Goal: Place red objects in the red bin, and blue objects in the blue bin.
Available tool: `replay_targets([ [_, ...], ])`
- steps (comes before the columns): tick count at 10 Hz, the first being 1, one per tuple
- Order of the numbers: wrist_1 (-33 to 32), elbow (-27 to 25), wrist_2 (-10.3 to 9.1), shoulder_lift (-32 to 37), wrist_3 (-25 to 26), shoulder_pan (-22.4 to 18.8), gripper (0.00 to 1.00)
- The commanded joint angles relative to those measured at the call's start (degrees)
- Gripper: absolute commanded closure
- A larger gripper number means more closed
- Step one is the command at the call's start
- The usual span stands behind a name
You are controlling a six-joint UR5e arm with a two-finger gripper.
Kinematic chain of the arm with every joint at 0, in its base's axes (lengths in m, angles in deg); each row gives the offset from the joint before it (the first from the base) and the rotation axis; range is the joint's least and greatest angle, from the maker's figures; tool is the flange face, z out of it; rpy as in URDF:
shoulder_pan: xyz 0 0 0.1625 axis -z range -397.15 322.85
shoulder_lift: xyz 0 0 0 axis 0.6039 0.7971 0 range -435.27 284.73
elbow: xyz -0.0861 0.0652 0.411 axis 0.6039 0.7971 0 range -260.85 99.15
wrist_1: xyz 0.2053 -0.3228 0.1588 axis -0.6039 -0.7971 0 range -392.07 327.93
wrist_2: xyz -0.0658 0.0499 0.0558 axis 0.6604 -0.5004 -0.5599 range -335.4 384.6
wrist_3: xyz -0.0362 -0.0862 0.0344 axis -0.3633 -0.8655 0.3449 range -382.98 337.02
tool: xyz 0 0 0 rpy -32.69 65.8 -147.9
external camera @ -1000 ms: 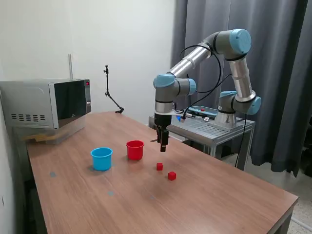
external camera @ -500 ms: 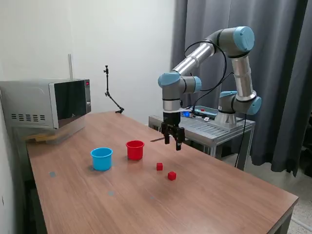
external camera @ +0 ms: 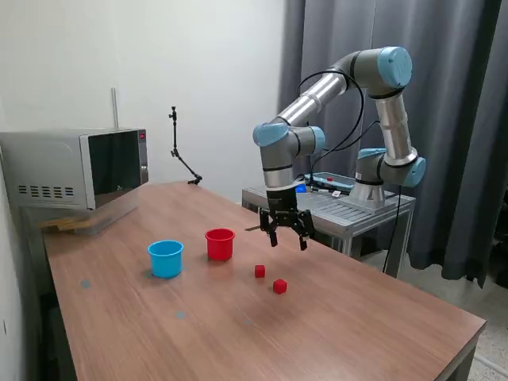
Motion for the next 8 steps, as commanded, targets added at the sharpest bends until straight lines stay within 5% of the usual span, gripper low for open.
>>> replay_targets([
  [1,1.91,5.31,0.33,-3.74,-4.32,-0.05,0.00],
  [6,2.01,8.59,0.60,-6.92,-3.72,-0.14,0.00],
  [8,2.01,8.15,-0.19,-7.71,-3.63,-3.19,0.00],
])
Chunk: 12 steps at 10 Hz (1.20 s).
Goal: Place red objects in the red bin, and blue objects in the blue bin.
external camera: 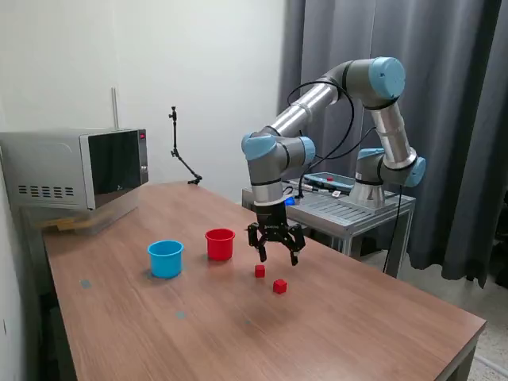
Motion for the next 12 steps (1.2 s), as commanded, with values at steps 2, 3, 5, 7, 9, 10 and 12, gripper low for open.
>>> replay_targets([
  [2,0.10,-0.37,-0.45,-0.58,0.08,-2.45,0.00],
  [3,0.10,-0.46,-0.45,-0.49,0.60,-2.45,0.00],
  [5,0.01,-1.77,-0.45,-0.58,1.22,-2.97,0.00],
  [7,-0.07,-1.69,-0.36,-0.58,1.22,-2.98,0.00],
  [9,-0.08,-1.69,-0.36,-0.66,1.22,-2.98,0.00],
  [10,-0.25,-1.51,-0.36,-0.75,1.22,-2.71,0.00],
  [12,-0.51,-1.16,0.26,-1.37,1.66,-2.01,0.00],
])
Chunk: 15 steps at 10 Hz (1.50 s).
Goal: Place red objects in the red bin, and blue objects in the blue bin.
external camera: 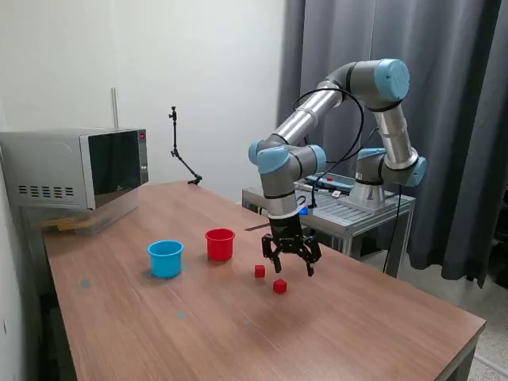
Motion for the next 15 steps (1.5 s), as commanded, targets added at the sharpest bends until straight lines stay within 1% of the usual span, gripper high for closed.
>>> replay_targets([
  [1,-0.17,0.44,0.51,-0.39,0.56,0.46,0.00],
  [4,-0.26,0.70,0.60,-1.18,3.02,0.63,0.00],
  [8,-0.61,1.14,1.22,-1.71,3.72,1.25,0.00],
  [10,-0.70,1.14,1.83,-1.97,3.73,1.33,0.00],
  [15,-0.79,1.14,1.31,-2.76,3.64,1.25,0.00],
])
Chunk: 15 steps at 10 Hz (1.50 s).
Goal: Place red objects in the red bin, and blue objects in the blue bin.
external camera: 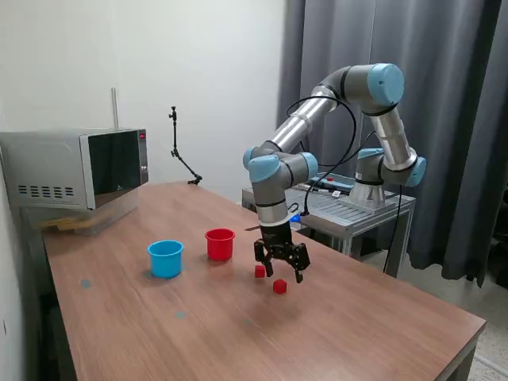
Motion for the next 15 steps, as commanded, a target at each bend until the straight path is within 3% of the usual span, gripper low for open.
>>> replay_targets([
  [1,0.00,0.00,-0.25,-0.36,-0.05,-0.05,0.00],
  [15,-0.80,1.67,-0.07,-2.21,-0.05,-0.05,0.00],
])
